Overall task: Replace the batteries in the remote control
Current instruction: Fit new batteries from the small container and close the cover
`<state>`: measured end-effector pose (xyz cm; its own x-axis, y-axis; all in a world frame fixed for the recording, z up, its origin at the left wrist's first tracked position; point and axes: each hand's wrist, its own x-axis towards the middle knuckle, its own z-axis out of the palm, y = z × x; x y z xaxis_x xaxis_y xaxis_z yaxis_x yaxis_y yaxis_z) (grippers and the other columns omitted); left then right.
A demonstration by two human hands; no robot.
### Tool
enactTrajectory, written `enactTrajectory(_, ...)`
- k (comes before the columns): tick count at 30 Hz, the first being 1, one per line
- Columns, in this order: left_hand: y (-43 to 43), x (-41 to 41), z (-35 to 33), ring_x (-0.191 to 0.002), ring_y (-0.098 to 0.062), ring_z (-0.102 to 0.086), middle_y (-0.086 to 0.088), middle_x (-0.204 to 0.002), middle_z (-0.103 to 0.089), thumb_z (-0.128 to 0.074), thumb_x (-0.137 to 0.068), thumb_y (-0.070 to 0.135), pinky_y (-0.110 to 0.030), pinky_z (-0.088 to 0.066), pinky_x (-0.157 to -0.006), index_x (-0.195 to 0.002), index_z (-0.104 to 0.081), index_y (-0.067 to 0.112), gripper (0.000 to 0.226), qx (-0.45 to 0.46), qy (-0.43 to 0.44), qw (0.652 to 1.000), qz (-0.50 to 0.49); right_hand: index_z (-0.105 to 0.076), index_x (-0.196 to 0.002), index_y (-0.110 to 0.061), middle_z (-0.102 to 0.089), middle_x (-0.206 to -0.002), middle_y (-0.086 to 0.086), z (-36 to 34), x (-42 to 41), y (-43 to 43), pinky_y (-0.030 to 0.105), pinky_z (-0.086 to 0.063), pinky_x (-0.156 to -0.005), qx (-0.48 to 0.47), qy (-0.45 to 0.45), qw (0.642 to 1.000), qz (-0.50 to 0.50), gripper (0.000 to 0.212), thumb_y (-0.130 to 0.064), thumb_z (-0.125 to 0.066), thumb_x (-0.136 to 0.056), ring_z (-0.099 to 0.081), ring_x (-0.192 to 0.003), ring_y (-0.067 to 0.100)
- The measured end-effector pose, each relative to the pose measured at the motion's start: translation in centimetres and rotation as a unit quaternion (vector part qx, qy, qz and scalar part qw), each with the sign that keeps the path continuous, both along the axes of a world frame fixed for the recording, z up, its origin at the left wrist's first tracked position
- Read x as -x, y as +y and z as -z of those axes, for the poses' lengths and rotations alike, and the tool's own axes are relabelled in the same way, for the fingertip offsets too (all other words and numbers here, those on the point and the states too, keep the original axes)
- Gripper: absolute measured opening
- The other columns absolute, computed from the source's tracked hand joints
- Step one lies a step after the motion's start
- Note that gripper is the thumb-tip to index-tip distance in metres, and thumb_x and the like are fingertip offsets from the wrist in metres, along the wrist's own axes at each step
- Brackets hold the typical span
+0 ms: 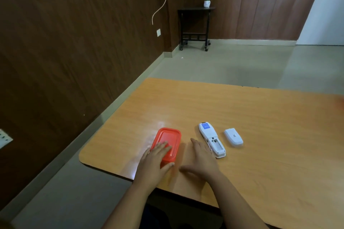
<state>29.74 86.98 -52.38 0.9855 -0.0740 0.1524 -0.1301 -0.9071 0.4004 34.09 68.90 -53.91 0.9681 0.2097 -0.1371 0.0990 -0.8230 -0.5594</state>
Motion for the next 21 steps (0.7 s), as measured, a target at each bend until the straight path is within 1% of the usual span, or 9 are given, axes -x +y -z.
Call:
enactTrajectory(3,0.1,-0.5,-0.1,-0.140,0.004,-0.018,0.021,-0.153,-0.026,-0.048,-0.094,0.043,-0.016,0.000,-0.108,-0.145,-0.034,0.036,0.053,-0.025,-0.029,0.999,0.021,-0.007,-0.151,-0.022,-0.015,-0.159,-0.006,0.2,-0.9,0.4,0.036,-0.012,-0.118,-0.003,0.005,1.000,-0.015,0.117,-0.059,-0.074,-0.063,-0.010,-0.147,0.016)
enactTrajectory(4,0.1,-0.6,-0.1,-0.140,0.001,-0.026,0.020,-0.151,-0.031,-0.046,-0.094,0.042,-0.014,-0.007,-0.108,-0.142,-0.039,0.034,0.049,-0.037,-0.050,0.998,0.030,-0.008,-0.151,-0.023,-0.016,-0.159,-0.008,0.3,-1.0,0.6,0.037,-0.010,-0.117,-0.001,0.001,1.000,-0.020,0.118,-0.062,-0.073,-0.062,-0.008,-0.147,0.015)
enactTrajectory(5,0.1,-0.5,-0.1,-0.135,-0.001,-0.039,0.019,-0.145,-0.040,-0.044,-0.093,0.043,-0.013,-0.019,-0.107,-0.137,-0.048,0.033,0.046,-0.056,-0.066,0.996,0.036,-0.009,-0.151,-0.025,-0.019,-0.158,-0.009,0.4,-1.1,0.8,0.039,-0.009,-0.117,-0.001,-0.003,1.000,-0.025,0.117,-0.065,-0.072,-0.061,-0.008,-0.147,0.015)
enactTrajectory(7,0.1,-0.2,0.2,-0.114,-0.002,-0.061,0.016,-0.128,-0.060,-0.042,-0.086,0.046,-0.015,-0.044,-0.093,-0.121,-0.064,0.031,0.044,-0.055,-0.078,0.994,0.061,-0.014,-0.149,-0.028,-0.026,-0.155,-0.008,0.7,-1.2,1.4,0.042,-0.008,-0.115,-0.012,-0.012,0.999,-0.034,0.115,-0.069,-0.068,-0.057,-0.010,-0.146,0.016)
enactTrajectory(8,0.1,-0.1,0.4,-0.109,-0.003,-0.064,0.014,-0.122,-0.066,-0.042,-0.084,0.046,-0.016,-0.048,-0.087,-0.117,-0.068,0.030,0.044,-0.051,-0.085,0.992,0.074,-0.016,-0.149,-0.029,-0.030,-0.153,-0.007,0.8,-1.2,1.7,0.043,-0.009,-0.114,-0.021,-0.018,0.999,-0.034,0.116,-0.073,-0.064,-0.052,-0.012,-0.146,0.017)
enactTrajectory(10,0.1,0.2,0.7,-0.108,-0.004,-0.065,0.011,-0.118,-0.069,-0.043,-0.085,0.045,-0.017,-0.049,-0.086,-0.116,-0.069,0.027,0.044,-0.043,-0.102,0.991,0.077,-0.019,-0.148,-0.028,-0.035,-0.151,-0.005,0.9,-1.2,2.2,0.044,-0.010,-0.114,-0.034,-0.031,0.999,-0.027,0.121,-0.080,-0.053,-0.044,-0.015,-0.145,0.016)
enactTrajectory(12,0.0,0.4,0.6,-0.109,-0.005,-0.064,0.009,-0.119,-0.069,-0.043,-0.086,0.044,-0.018,-0.049,-0.086,-0.117,-0.068,0.026,0.043,-0.042,-0.120,0.989,0.076,-0.017,-0.149,-0.028,-0.034,-0.151,-0.006,1.0,-1.3,2.3,0.045,-0.009,-0.114,-0.043,-0.031,0.998,-0.025,0.124,-0.081,-0.048,-0.041,-0.014,-0.146,0.015)
enactTrajectory(17,0.0,0.3,0.4,-0.111,-0.006,-0.064,0.009,-0.120,-0.068,-0.043,-0.089,0.045,-0.019,-0.049,-0.088,-0.119,-0.067,0.026,0.044,-0.053,-0.127,0.987,0.080,-0.019,-0.148,-0.028,-0.032,-0.152,-0.006,0.6,-1.5,2.1,0.043,-0.008,-0.113,-0.070,-0.019,0.997,-0.023,0.126,-0.082,-0.046,-0.037,-0.015,-0.145,0.012)
enactTrajectory(21,0.6,0.2,0.2,-0.115,-0.007,-0.061,0.008,-0.124,-0.066,-0.030,-0.095,0.054,-0.021,-0.049,-0.091,-0.123,-0.064,0.025,0.053,0.008,-0.124,0.989,0.077,-0.021,-0.147,-0.030,-0.028,-0.152,-0.009,0.4,-1.3,1.9,0.041,-0.009,-0.113,-0.072,-0.033,0.997,-0.020,0.128,-0.085,-0.049,-0.035,-0.019,-0.142,0.008)
